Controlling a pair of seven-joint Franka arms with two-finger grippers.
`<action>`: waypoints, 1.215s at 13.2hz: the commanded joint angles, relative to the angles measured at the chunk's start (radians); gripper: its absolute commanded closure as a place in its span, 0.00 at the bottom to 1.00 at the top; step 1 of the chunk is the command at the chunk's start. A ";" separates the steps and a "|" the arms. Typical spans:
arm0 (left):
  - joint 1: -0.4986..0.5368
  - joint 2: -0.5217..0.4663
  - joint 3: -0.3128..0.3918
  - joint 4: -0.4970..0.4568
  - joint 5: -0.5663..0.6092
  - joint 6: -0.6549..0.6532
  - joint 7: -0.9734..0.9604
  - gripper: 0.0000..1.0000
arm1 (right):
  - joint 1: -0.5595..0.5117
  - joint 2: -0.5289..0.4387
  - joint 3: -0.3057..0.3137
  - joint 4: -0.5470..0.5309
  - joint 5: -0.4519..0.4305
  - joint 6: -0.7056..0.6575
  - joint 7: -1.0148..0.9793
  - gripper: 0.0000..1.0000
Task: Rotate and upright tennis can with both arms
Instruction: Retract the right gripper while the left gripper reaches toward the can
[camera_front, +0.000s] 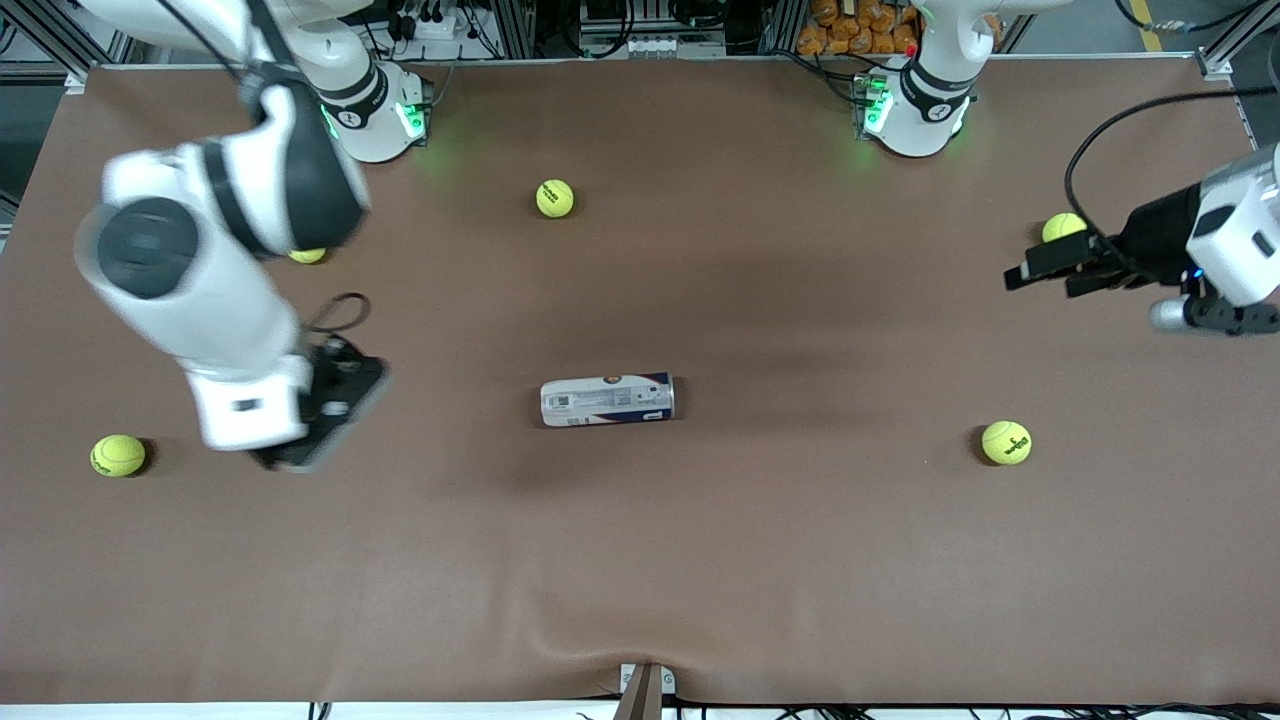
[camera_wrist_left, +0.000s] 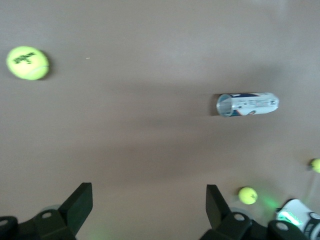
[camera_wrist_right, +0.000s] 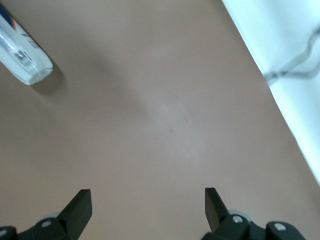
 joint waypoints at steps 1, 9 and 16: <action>-0.003 0.072 -0.005 0.013 -0.091 0.055 0.033 0.00 | -0.130 -0.093 0.021 -0.043 0.112 -0.073 0.109 0.00; -0.016 0.300 -0.013 0.010 -0.494 0.132 0.303 0.00 | -0.215 -0.229 0.021 -0.044 0.133 -0.281 0.549 0.00; -0.078 0.473 -0.044 0.001 -0.767 0.173 0.487 0.00 | -0.261 -0.379 0.001 -0.084 0.173 -0.390 0.652 0.00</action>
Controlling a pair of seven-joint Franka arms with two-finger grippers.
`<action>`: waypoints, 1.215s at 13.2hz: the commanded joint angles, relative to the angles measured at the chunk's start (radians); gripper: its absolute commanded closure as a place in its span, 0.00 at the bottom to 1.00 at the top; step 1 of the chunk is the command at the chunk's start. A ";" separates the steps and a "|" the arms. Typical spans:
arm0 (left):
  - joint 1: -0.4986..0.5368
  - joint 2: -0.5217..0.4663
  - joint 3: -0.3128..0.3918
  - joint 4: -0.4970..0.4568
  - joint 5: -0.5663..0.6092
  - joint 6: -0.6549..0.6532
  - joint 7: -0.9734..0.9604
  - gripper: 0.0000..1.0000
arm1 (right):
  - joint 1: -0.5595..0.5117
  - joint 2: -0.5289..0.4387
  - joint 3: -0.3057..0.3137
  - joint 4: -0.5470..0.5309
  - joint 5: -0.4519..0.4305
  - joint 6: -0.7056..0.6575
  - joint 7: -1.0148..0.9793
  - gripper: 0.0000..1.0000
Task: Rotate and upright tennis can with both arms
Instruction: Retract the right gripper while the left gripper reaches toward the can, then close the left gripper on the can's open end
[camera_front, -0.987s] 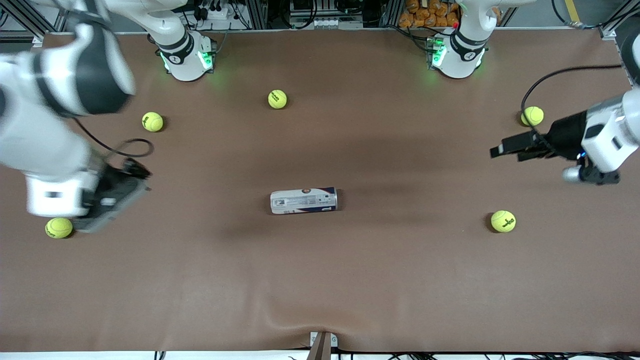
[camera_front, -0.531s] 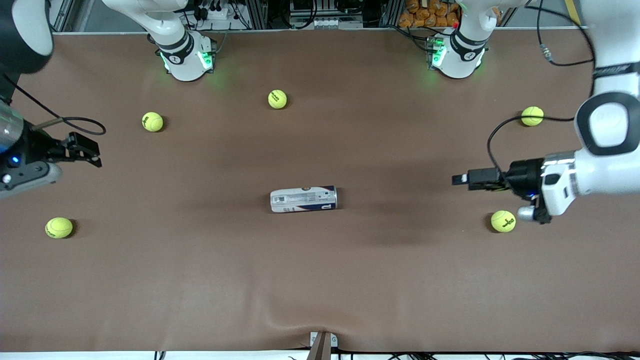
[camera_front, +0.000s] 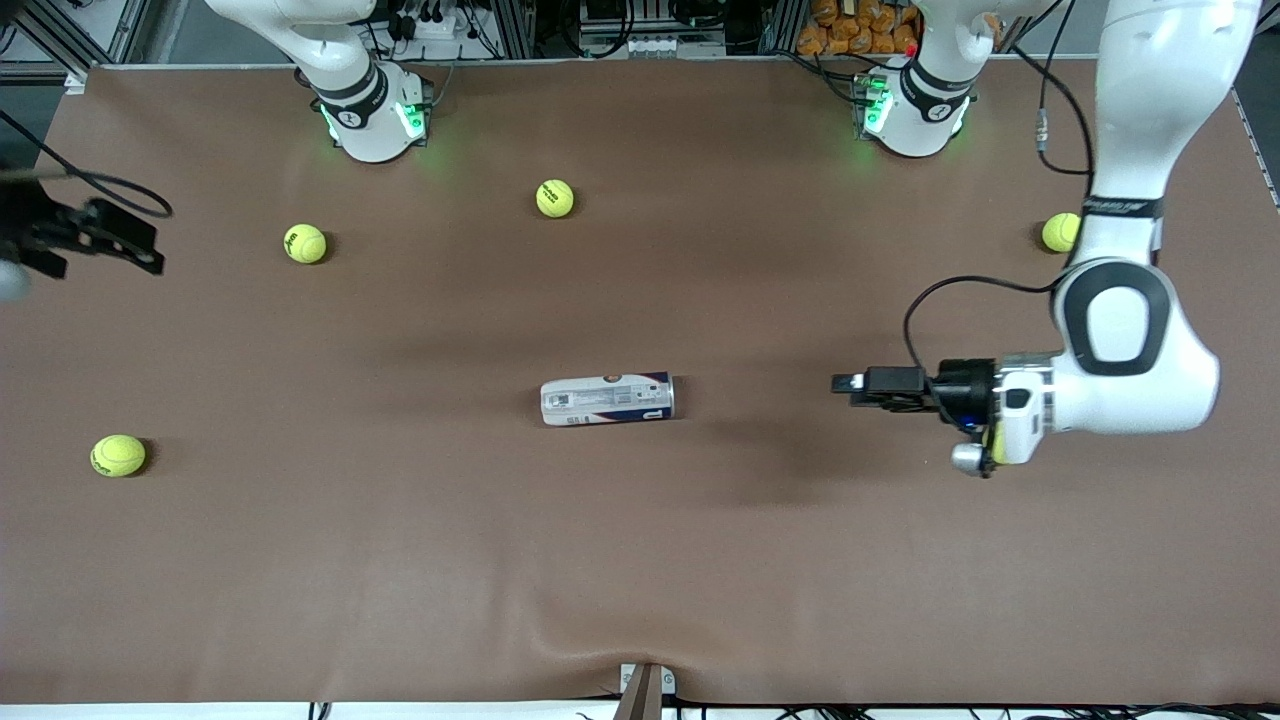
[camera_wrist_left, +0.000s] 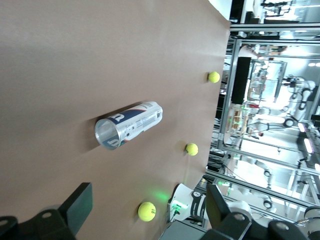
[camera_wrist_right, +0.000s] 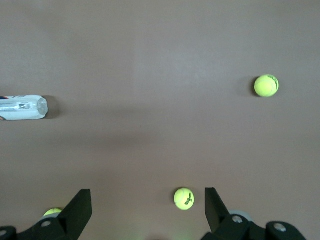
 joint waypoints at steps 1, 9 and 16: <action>-0.006 0.079 -0.027 0.006 -0.082 0.016 0.061 0.00 | -0.013 -0.130 -0.045 -0.120 0.033 0.005 0.024 0.00; -0.098 0.211 -0.046 -0.002 -0.274 0.120 0.214 0.00 | 0.020 -0.150 -0.125 -0.145 0.052 -0.007 0.107 0.00; -0.179 0.261 -0.047 -0.069 -0.495 0.172 0.315 0.00 | 0.032 -0.144 -0.117 -0.145 0.073 -0.026 0.071 0.00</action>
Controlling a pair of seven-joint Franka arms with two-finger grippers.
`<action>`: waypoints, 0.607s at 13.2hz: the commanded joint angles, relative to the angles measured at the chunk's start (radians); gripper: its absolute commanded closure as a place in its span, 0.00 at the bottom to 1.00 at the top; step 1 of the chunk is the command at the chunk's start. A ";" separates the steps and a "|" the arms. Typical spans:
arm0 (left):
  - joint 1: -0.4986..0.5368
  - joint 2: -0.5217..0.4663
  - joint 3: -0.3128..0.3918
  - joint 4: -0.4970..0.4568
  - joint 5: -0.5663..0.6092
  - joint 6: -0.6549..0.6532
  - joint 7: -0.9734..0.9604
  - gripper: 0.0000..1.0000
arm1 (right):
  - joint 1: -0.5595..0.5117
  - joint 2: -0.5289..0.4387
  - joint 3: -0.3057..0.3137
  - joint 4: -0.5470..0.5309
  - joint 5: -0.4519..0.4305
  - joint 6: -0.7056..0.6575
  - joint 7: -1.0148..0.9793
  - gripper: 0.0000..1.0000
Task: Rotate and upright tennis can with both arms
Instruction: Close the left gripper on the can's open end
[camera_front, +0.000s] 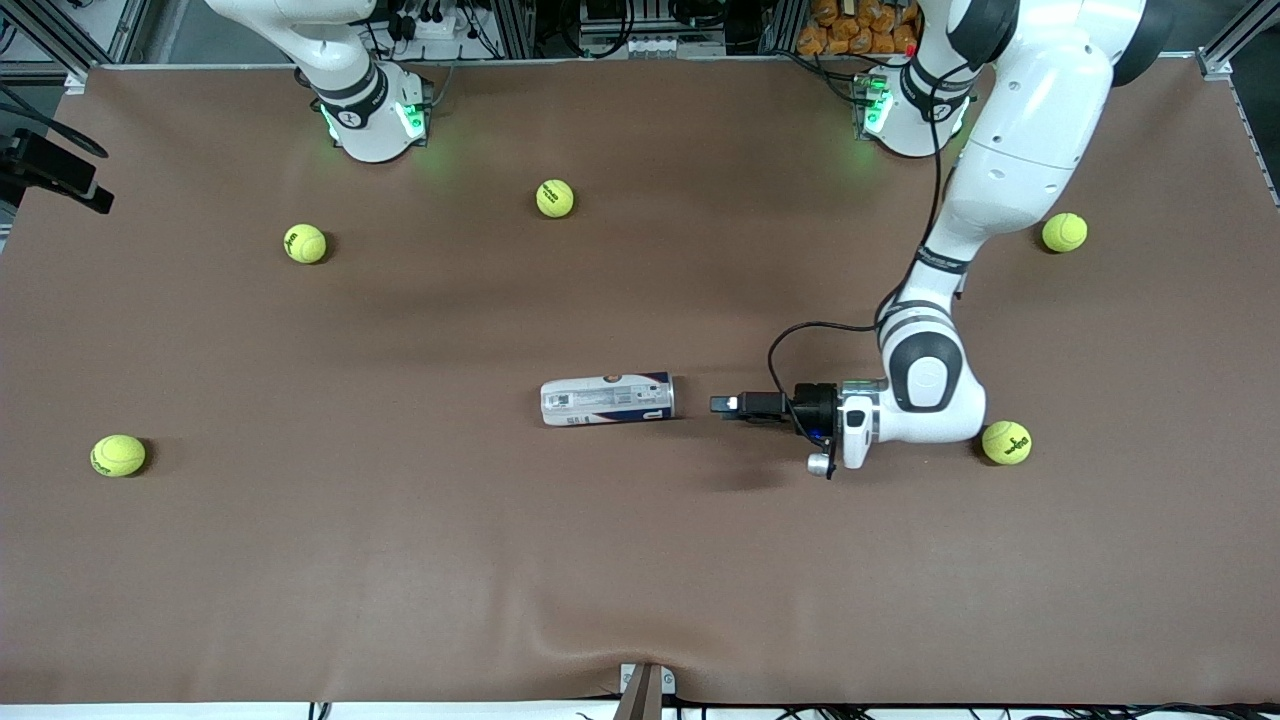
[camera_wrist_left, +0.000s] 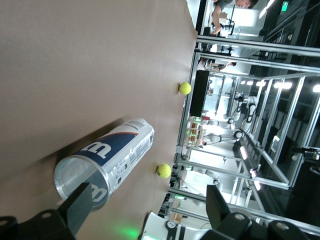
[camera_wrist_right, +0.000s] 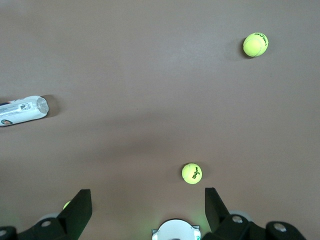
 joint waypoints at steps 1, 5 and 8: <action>-0.028 -0.018 -0.002 -0.070 -0.098 0.045 0.076 0.00 | 0.019 -0.016 -0.003 -0.020 0.017 0.007 -0.003 0.00; -0.046 -0.013 -0.002 -0.110 -0.152 0.057 0.112 0.00 | 0.029 -0.008 -0.003 -0.020 0.009 0.002 -0.004 0.00; -0.092 -0.013 -0.002 -0.116 -0.222 0.109 0.135 0.00 | 0.039 -0.005 -0.003 -0.021 0.007 -0.001 -0.004 0.00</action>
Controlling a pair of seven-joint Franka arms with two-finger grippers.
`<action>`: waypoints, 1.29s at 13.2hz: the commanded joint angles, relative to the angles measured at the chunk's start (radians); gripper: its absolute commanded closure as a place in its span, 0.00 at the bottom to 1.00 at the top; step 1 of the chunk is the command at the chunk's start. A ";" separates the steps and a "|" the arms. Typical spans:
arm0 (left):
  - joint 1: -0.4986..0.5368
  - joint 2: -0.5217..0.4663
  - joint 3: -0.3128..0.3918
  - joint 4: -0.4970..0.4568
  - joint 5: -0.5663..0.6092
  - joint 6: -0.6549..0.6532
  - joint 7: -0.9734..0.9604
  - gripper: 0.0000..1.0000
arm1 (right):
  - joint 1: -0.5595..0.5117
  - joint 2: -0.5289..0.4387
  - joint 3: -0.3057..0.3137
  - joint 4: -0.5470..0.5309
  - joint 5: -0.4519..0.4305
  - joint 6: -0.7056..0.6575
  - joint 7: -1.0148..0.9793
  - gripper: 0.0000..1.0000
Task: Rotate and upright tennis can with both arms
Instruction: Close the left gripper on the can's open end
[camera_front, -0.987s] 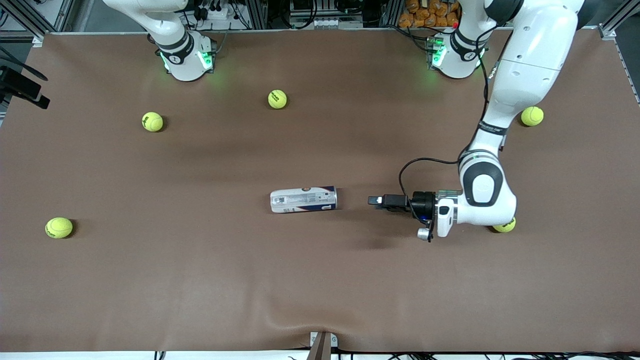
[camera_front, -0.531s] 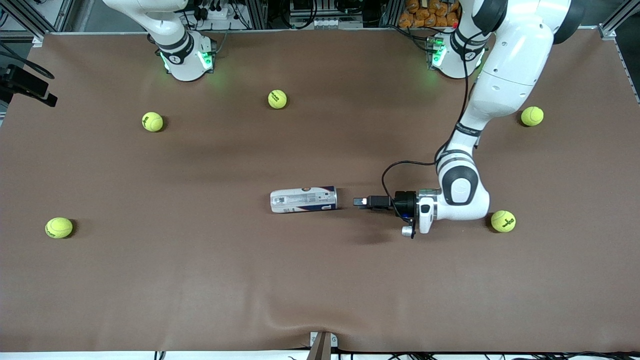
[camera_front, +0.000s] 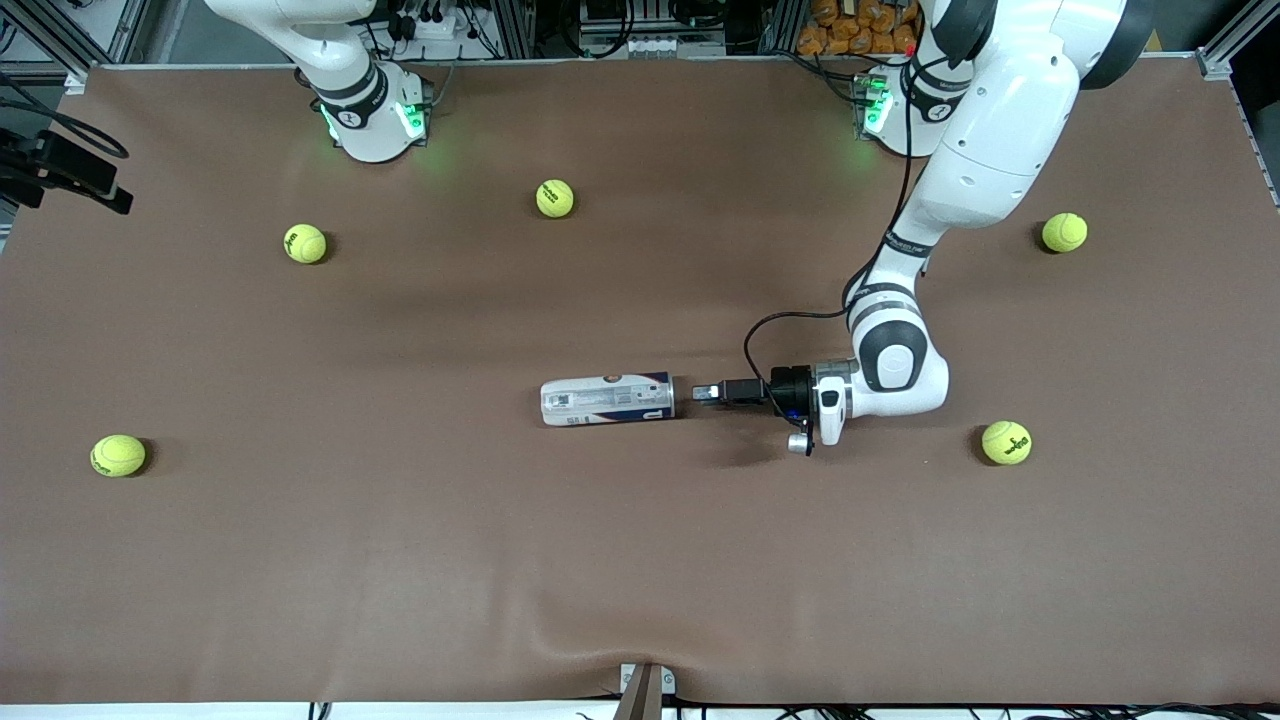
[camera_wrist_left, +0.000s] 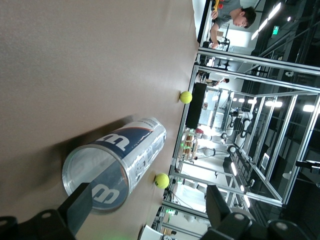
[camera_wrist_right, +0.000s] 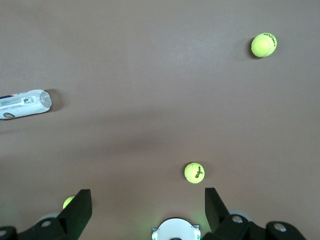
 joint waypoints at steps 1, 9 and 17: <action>-0.056 -0.010 -0.001 -0.009 -0.076 0.064 0.029 0.00 | 0.015 -0.007 -0.005 -0.010 0.004 0.000 -0.004 0.00; -0.097 0.034 0.001 0.046 -0.105 0.076 0.041 0.38 | 0.024 0.007 -0.005 -0.012 -0.004 0.003 -0.003 0.00; -0.082 0.040 0.001 0.057 -0.090 0.073 0.084 1.00 | 0.046 0.015 -0.005 -0.012 -0.005 0.002 -0.001 0.00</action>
